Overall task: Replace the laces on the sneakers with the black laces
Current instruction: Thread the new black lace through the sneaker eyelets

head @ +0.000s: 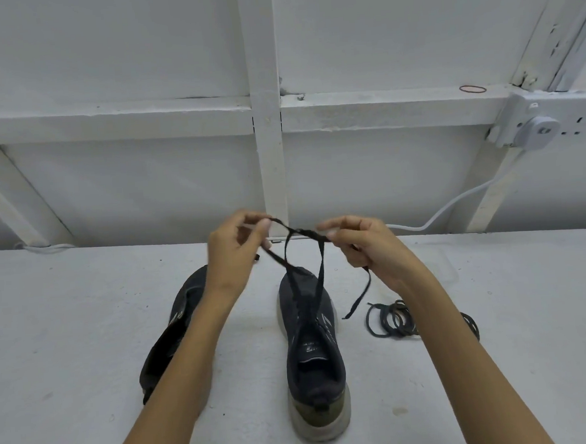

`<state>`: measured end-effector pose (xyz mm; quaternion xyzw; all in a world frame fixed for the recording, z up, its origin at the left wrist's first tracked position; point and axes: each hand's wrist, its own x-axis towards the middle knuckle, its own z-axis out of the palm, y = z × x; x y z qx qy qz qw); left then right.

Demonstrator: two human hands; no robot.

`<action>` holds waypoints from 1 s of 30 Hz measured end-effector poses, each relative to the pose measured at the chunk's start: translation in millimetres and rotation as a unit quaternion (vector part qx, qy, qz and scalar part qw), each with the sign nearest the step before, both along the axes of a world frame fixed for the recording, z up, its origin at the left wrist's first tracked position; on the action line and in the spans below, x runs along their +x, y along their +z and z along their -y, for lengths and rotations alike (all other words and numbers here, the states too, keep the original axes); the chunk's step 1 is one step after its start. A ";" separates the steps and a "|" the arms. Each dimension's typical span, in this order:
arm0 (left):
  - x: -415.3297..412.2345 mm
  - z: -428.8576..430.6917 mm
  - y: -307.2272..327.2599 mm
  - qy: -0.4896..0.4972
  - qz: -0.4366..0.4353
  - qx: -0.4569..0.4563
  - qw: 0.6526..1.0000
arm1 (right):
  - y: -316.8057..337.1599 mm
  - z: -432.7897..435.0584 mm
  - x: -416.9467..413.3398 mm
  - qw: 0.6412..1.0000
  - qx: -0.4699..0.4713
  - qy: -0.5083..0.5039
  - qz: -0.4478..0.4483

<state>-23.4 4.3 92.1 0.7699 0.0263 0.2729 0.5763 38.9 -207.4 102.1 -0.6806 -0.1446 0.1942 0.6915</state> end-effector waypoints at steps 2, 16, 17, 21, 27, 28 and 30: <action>-4.3 -20.2 -1.8 0.058 0.003 -0.012 0.998 | -7.5 17.4 -2.0 0.999 -0.024 -0.032 0.012; -32.5 -41.8 -57.4 0.039 -0.137 0.271 0.952 | -77.7 51.3 -22.2 0.905 -0.409 0.037 0.115; -33.2 -32.3 -61.7 -0.026 -0.135 0.265 0.954 | -76.9 44.0 -24.9 0.922 -0.364 0.044 0.121; -37.0 1.8 -81.6 -0.204 -0.183 0.283 0.919 | -81.4 17.6 -34.5 0.944 -0.287 0.101 0.129; -39.0 10.4 -89.8 -0.143 -0.165 0.237 0.947 | -91.3 5.6 -40.6 0.955 -0.254 0.079 0.135; -40.9 10.1 -87.9 -0.138 -0.161 0.232 0.949 | -89.4 6.9 -41.0 0.960 -0.237 0.078 0.127; -45.6 7.9 -83.1 -0.129 -0.158 0.216 0.955 | -82.8 11.3 -41.7 0.972 -0.197 0.082 0.097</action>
